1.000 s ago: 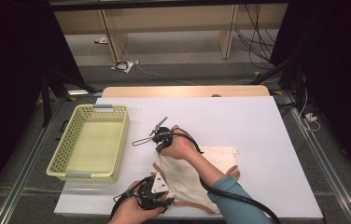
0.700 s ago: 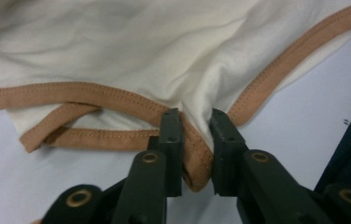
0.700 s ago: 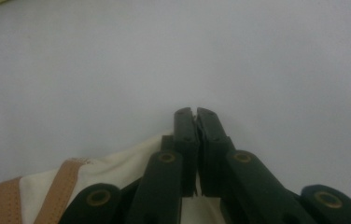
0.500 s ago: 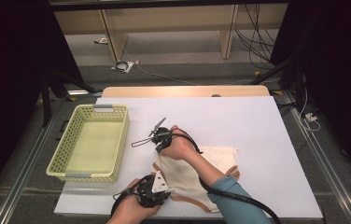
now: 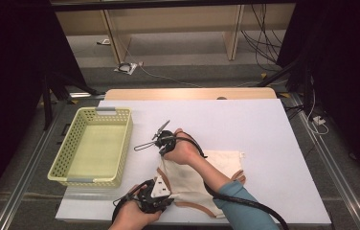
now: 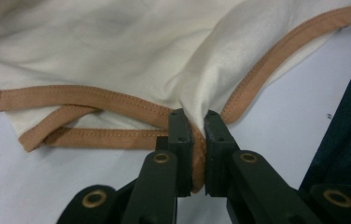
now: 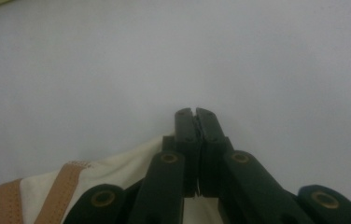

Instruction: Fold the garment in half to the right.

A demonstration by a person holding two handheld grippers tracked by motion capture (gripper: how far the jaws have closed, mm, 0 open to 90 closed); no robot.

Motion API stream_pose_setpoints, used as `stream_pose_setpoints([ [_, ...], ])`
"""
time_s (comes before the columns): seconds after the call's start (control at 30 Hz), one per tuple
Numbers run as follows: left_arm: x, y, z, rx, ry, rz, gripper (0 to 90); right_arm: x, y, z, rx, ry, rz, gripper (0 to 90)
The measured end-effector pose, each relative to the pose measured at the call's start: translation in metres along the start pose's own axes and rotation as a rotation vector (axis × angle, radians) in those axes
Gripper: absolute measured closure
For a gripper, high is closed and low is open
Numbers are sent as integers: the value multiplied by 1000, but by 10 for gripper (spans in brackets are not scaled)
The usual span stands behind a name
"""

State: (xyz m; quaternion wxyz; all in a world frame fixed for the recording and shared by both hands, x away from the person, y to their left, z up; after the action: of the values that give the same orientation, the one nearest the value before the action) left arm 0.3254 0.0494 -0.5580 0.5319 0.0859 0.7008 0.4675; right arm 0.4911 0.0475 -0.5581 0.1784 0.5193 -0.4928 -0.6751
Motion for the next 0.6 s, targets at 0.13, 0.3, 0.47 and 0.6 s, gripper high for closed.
stream_pose_setpoints([
  [0.13, -2, 3, 0, 6, 6, -11, 837, -2, 3, 0, 1, -4, -13, 893],
  [0.3, -3, 6, 0, 12, 9, -17, 836, -6, 6, 1, 0, 2, -24, 893],
  [0.47, -4, 11, 2, 10, 15, -31, 836, -10, 8, 3, -3, -6, -37, 893],
  [0.6, -4, 14, 2, 9, 13, -36, 836, -14, 10, 4, -6, 4, -49, 893],
])
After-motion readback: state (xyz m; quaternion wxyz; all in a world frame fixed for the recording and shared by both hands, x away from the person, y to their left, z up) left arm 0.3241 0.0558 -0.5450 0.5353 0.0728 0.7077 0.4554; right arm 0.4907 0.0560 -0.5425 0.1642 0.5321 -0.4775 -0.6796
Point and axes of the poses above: each handheld gripper's, and its own axes: y roughly backward along the jaws, x roughly out of its underside, z roughly to its left, the point moved 10 cm from there along -y, roughly forward along the jaws, and after that the axes turned 2 degrees about -z, right-handed, at the moved point
